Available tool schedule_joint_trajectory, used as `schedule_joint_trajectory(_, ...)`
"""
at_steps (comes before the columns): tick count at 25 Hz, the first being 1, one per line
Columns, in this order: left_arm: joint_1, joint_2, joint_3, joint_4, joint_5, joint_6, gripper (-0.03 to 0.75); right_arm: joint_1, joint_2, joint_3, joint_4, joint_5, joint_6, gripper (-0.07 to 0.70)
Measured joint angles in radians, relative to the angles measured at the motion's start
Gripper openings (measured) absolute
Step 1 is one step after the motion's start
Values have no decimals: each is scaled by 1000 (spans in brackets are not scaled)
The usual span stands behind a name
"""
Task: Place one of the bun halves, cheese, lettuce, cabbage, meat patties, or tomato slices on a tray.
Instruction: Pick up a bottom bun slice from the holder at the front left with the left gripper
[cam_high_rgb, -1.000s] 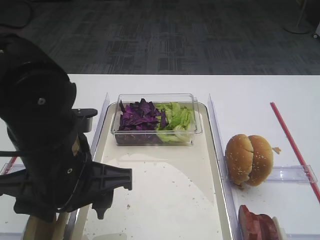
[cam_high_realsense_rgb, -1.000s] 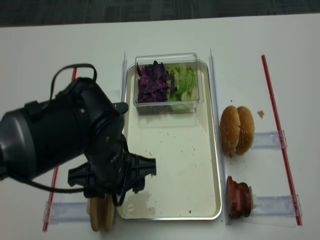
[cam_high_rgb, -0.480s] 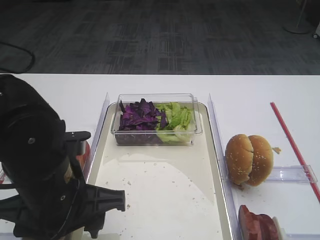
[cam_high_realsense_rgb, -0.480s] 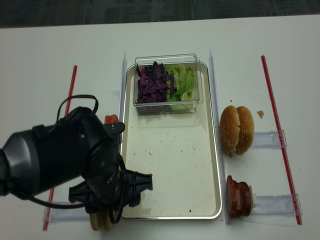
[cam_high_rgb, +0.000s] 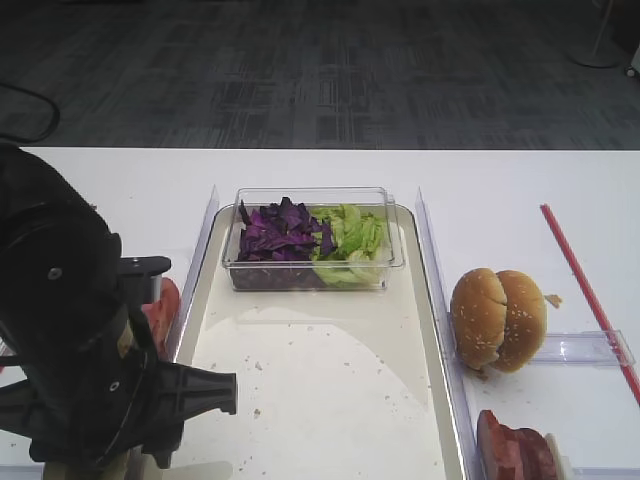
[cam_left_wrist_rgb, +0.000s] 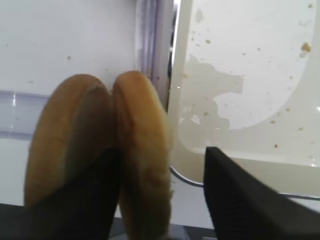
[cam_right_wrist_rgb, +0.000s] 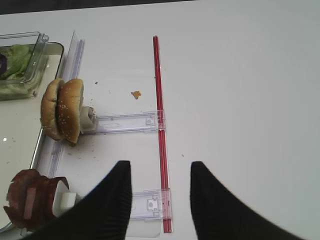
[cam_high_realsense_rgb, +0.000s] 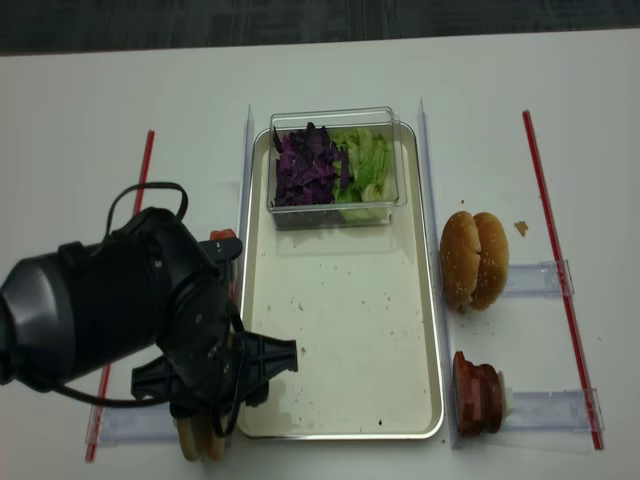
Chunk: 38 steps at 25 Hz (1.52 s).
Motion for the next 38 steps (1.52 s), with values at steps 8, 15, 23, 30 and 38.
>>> schedule_joint_trajectory(8, 0, 0, 0, 39, 58, 0, 144, 0, 0, 0, 0, 0, 0, 319)
schedule_joint_trajectory(15, 0, 0, 0, 49, 69, 0, 50, 0, 0, 0, 0, 0, 0, 319)
schedule_joint_trajectory(23, 0, 0, 0, 52, 79, 0, 43, 0, 0, 0, 0, 0, 0, 319)
schedule_joint_trajectory(30, 0, -29, -65, 65, 153, 11, 41, 0, 0, 0, 0, 0, 0, 319)
schedule_joint_trajectory(38, 0, -88, -201, 79, 311, 31, 38, 0, 0, 0, 0, 0, 0, 319)
